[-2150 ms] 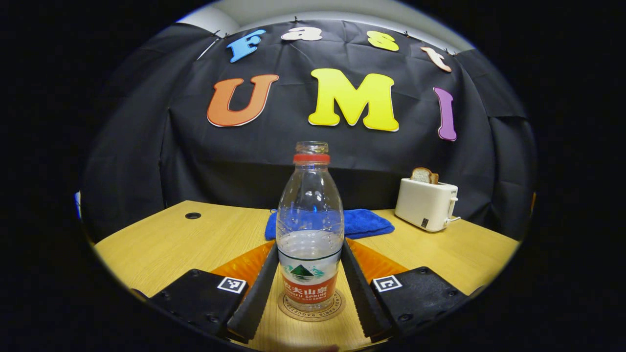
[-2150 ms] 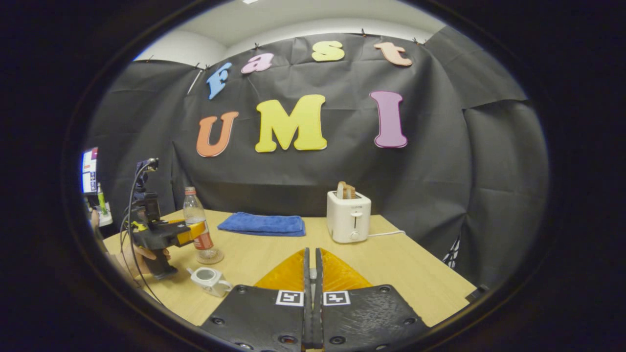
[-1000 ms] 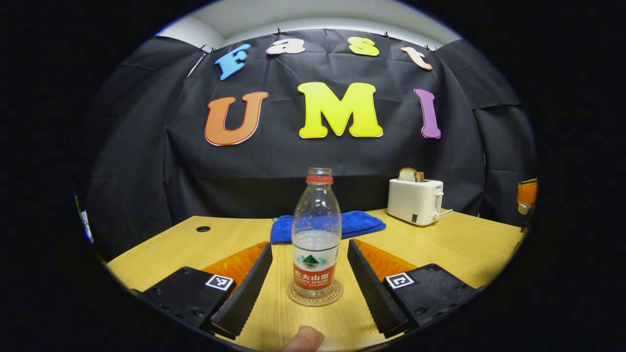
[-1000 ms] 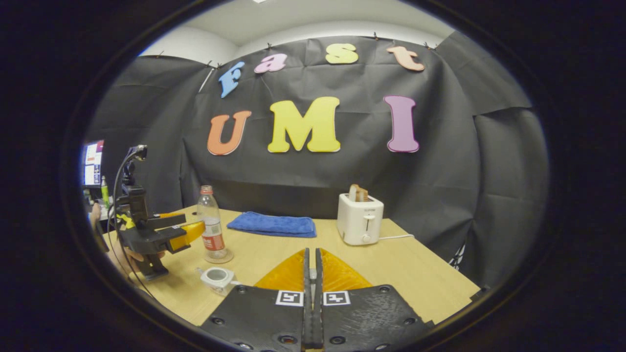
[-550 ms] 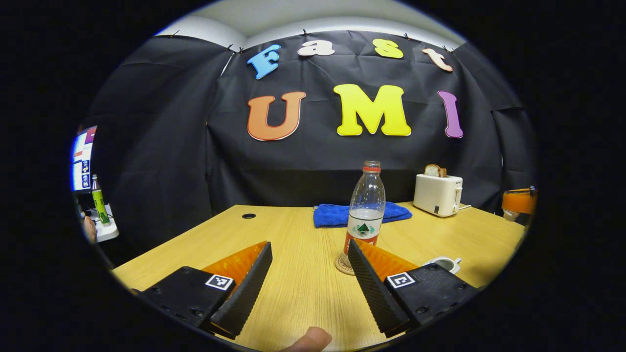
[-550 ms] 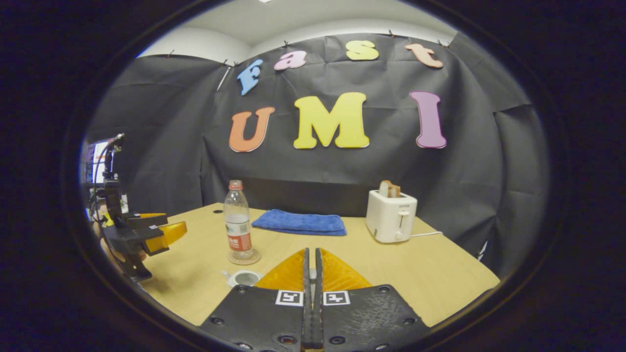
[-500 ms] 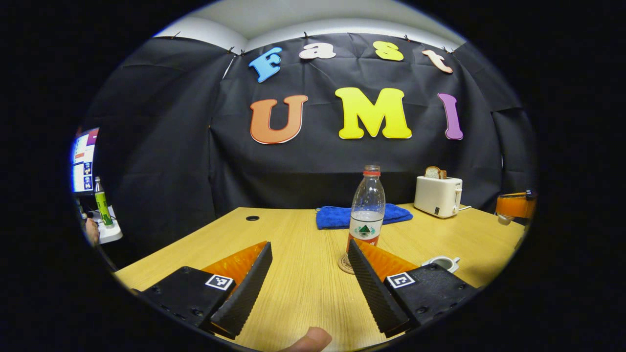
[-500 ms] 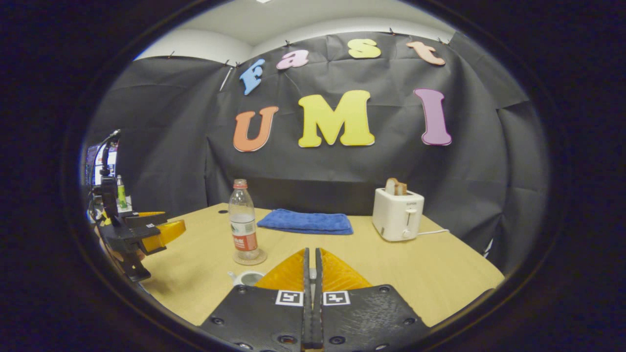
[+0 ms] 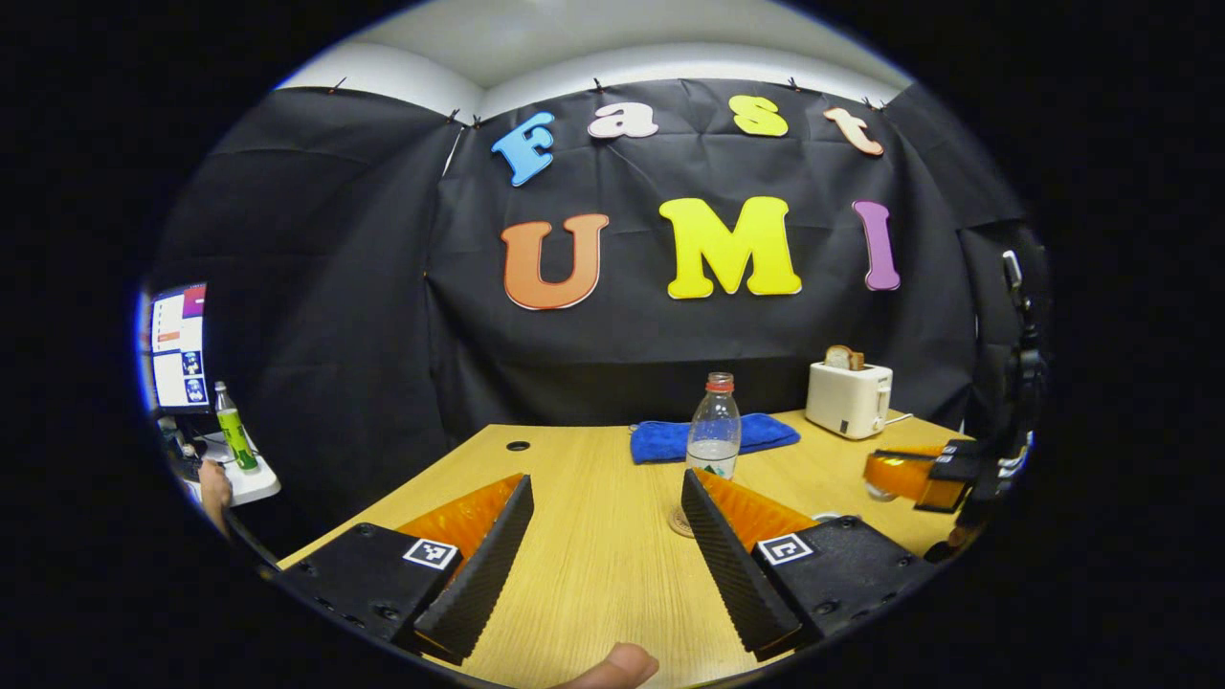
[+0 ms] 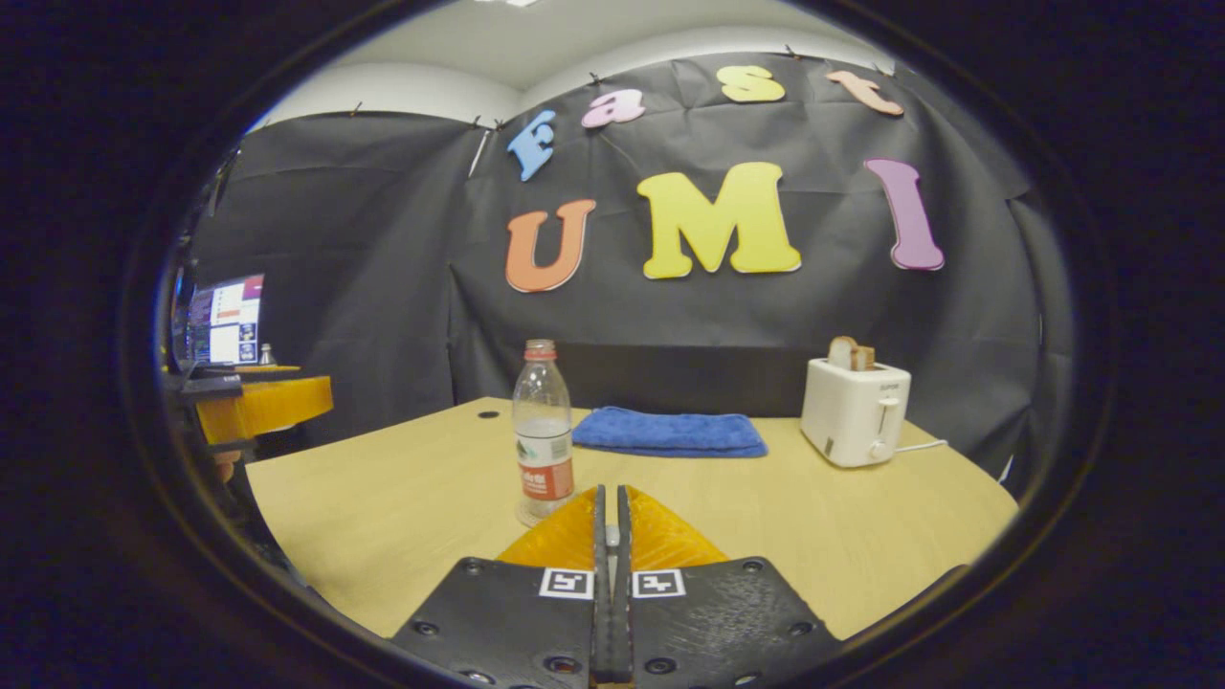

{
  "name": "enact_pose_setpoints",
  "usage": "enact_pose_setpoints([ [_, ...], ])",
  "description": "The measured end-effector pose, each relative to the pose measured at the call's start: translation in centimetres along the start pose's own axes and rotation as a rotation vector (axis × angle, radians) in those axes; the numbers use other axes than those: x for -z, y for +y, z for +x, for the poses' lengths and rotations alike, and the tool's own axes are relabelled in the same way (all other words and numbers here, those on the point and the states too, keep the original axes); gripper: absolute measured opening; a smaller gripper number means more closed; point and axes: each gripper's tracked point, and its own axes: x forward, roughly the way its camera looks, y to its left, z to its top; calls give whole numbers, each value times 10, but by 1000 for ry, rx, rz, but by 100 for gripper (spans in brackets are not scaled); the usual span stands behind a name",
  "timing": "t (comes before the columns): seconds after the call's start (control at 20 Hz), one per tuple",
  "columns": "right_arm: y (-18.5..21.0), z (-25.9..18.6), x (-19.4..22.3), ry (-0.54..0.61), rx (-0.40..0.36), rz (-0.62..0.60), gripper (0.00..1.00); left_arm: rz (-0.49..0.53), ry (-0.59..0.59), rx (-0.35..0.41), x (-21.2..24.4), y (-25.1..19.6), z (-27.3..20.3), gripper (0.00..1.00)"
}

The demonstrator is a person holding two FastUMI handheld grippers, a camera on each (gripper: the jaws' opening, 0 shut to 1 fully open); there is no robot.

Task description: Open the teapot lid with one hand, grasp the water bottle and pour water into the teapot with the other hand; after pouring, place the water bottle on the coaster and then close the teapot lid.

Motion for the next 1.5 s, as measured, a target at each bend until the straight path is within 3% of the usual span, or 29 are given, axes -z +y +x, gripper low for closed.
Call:
enact_pose_setpoints([
  [0.45,14,35,33,56,34,37,0,-54,21,40,-1,12,-7,98],
  [0.5,14,38,36,64,35,35,0,-60,26,30,1,17,-6,93],
  [0.6,12,40,37,62,44,28,1,-71,31,45,3,15,-6,98],
  [1.25,14,47,46,90,53,21,2,-40,53,87,10,1,-3,97],
  [1.45,15,41,37,66,62,17,11,-39,66,92,14,-4,-2,97],
  [1.5,15,38,31,54,67,10,23,-38,70,88,15,-3,-1,97],
])
